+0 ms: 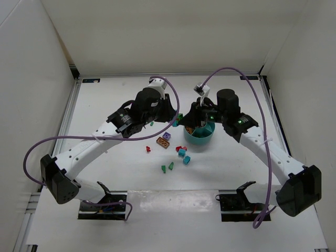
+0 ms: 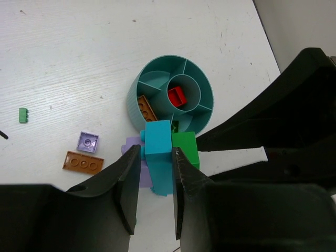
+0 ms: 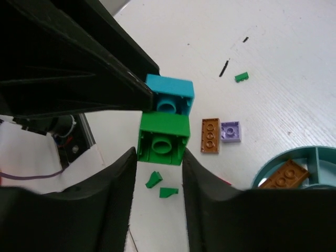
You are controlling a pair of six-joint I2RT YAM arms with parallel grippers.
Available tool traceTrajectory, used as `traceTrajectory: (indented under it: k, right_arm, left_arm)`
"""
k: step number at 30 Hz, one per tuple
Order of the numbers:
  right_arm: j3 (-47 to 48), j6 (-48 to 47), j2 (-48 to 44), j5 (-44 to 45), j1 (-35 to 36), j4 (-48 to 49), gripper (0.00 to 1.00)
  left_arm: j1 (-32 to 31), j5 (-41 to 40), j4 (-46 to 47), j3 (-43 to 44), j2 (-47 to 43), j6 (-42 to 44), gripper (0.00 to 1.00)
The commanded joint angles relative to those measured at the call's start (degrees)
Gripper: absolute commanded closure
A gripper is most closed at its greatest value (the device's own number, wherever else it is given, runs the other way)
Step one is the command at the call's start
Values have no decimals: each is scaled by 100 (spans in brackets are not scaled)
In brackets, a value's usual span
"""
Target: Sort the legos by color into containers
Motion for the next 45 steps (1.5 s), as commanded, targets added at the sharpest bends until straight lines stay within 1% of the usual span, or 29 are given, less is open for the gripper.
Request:
traceTrajectory:
  k: [1,2,3,5,6,7,9,10,11,12,13,26,29,32,33,35,36,37,38,39,40,41,44,45]
  right_arm:
    - [296,34,-43,-239,72,246,66]
    - [305,16,-26,-239,55,254,68]
    - [314,16,-43,-230,55,228,68]
    - [305,25,-43,-248,37,193,80]
    - [296,16,-43,-248,28,175,81]
    - [296,25,-60,-248,20,167,88]
    - [296,25,-96,-248,2,158,88]
    - [270,25,-104,-213,28,140,90]
    - [252,16,-148,-204,11,140,98]
    - [244,16,-175,-187,19,123,98]
    - [226,-1,-184,-152,2,105,100]
    - [-108,43,-632,33,-340,61,100]
    - [-152,51,-746,7,-490,-53,100]
    - [-152,-98,-834,173,-525,-351,100]
    - [-109,-176,-834,383,-534,-857,100]
    - [-108,-440,-843,797,-525,-1299,100]
    - [-134,-493,-834,1172,-551,-1562,100]
    - [-204,-572,-817,1298,-560,-1652,100]
    - [-213,-573,-790,1664,-569,-2010,100]
    - [-214,-590,-764,1755,-569,-2013,100]
    - [-222,-643,-746,1869,-561,-2353,100]
    - [-222,-617,-685,1992,-569,-2443,100]
    - [-284,-608,-615,2694,-307,-2628,100]
    - [-275,-617,-553,2775,-253,-2637,100]
  left_arm:
    - [-37,1,201,14,-203,29,100]
    - [-54,1,210,14,-186,29,100]
    - [-46,1,227,14,-194,29,100]
    - [-37,-8,201,14,-185,38,100]
    - [-46,-34,192,23,-168,29,100]
    - [-46,-51,201,5,-177,29,100]
    - [-37,-130,148,23,-194,20,100]
    - [-46,-165,122,5,-177,37,100]
    - [-37,-209,78,23,-203,46,100]
    - [-46,-236,60,-3,-212,46,100]
    - [-37,-236,51,5,-203,64,100]
    - [16,-746,-326,-3,-247,82,100]
    - [68,-798,-379,-56,-273,82,100]
    - [86,-842,-397,-100,-326,64,100]
    - [104,-869,-397,-92,-326,55,100]
    - [139,-922,-423,-83,-326,64,100]
    - [182,-913,-432,-83,-326,55,100]
    - [191,-904,-441,-74,-326,46,100]
    - [235,-878,-476,-39,-309,46,100]
    - [262,-852,-467,-21,-308,55,100]
    - [262,-834,-476,-4,-300,73,100]
    - [279,-834,-493,23,-300,99,100]
    - [288,-834,-537,67,-256,125,100]
    - [297,-799,-537,67,-212,134,100]
